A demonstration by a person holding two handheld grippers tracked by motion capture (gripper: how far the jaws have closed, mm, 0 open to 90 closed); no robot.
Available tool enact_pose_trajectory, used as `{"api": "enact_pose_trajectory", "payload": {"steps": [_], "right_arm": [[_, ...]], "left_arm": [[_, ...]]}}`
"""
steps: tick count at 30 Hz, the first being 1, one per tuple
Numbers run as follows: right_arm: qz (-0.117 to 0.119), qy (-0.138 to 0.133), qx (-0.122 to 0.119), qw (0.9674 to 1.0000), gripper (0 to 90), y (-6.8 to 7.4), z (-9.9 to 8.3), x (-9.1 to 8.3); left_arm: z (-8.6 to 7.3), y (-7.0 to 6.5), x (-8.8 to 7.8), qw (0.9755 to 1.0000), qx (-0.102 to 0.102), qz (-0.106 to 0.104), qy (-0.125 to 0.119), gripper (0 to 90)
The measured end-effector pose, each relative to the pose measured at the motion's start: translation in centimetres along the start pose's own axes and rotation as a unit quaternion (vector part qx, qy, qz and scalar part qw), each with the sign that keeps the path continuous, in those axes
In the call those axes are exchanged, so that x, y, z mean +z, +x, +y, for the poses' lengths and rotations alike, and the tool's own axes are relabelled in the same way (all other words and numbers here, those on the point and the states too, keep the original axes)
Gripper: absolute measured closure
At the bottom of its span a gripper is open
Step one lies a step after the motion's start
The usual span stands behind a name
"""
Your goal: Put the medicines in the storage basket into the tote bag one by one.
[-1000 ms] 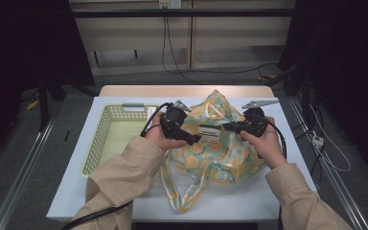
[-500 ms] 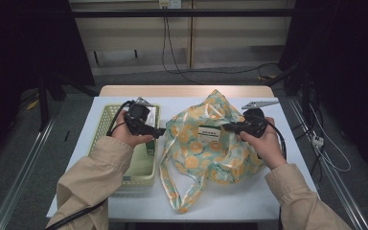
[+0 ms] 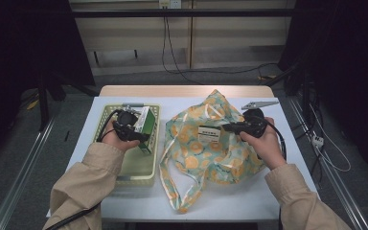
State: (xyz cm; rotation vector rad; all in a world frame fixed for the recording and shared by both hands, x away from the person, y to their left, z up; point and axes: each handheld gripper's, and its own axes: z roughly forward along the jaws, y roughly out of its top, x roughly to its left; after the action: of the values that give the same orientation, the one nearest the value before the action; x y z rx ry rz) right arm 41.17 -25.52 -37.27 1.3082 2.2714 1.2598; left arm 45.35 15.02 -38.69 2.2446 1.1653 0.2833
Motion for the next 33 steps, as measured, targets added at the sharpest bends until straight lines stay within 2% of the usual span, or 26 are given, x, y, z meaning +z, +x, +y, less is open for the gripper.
{"api": "enact_pose_trajectory", "payload": {"steps": [2, 4, 6, 9, 11, 14, 16, 19, 20, 24, 28, 33], "right_arm": [[0.000, 0.001, 0.000, 1.0000, 87.2, 0.0, 0.0, 0.0], [0.000, 0.001, 0.002, 1.0000, 87.2, 0.0, 0.0, 0.1], [0.000, 0.001, 0.002, 1.0000, 87.2, 0.0, -0.1, 0.1], [-0.001, 0.002, 0.002, 1.0000, 87.2, -0.1, -0.1, 0.2], [0.000, 0.003, 0.002, 1.0000, 87.2, -0.1, -0.1, 0.2], [-0.001, 0.004, 0.001, 1.0000, 87.2, 0.0, -0.1, 0.3], [-0.001, 0.006, 0.001, 1.0000, 87.2, -0.1, -0.1, 0.4], [-0.002, 0.005, 0.002, 1.0000, 87.2, -0.1, 0.0, 0.3], [-0.002, 0.005, 0.002, 1.0000, 87.2, -0.1, 0.0, 0.3], [-0.003, 0.005, 0.001, 1.0000, 87.2, -0.2, 0.1, 0.2], [-0.002, 0.004, 0.001, 1.0000, 87.2, -0.2, 0.1, 0.2], [-0.003, 0.001, 0.002, 1.0000, 87.2, -0.2, 0.2, 0.0]], "left_arm": [[-0.2, 0.6, -0.4, 0.9996, 0.010, 0.027, -0.001, 60.8], [-0.4, 1.4, -0.7, 0.9996, -0.026, 0.003, -0.010, 62.7], [-0.5, 1.8, -1.3, 0.9994, -0.031, 0.008, -0.015, 62.9], [-0.4, 2.3, -2.8, 0.9988, -0.037, -0.011, -0.030, 63.0], [-0.1, 2.2, -3.9, 0.9990, -0.026, -0.012, -0.035, 63.1], [0.6, 1.9, -5.5, 0.9983, -0.021, -0.031, -0.045, 63.0], [1.1, 1.7, -6.6, 0.9983, -0.006, -0.031, -0.049, 63.0], [1.8, 1.2, -7.9, 0.9978, 0.004, -0.036, -0.056, 63.0], [2.1, 1.0, -8.3, 0.9974, 0.009, -0.044, -0.056, 63.0], [2.8, -0.5, -9.3, 0.9953, 0.031, -0.065, -0.065, 63.0], [3.4, -2.6, -9.5, 0.9919, 0.065, -0.087, -0.066, 63.0], [3.7, -5.7, -9.2, 0.9846, 0.103, -0.124, -0.068, 62.9]]}}
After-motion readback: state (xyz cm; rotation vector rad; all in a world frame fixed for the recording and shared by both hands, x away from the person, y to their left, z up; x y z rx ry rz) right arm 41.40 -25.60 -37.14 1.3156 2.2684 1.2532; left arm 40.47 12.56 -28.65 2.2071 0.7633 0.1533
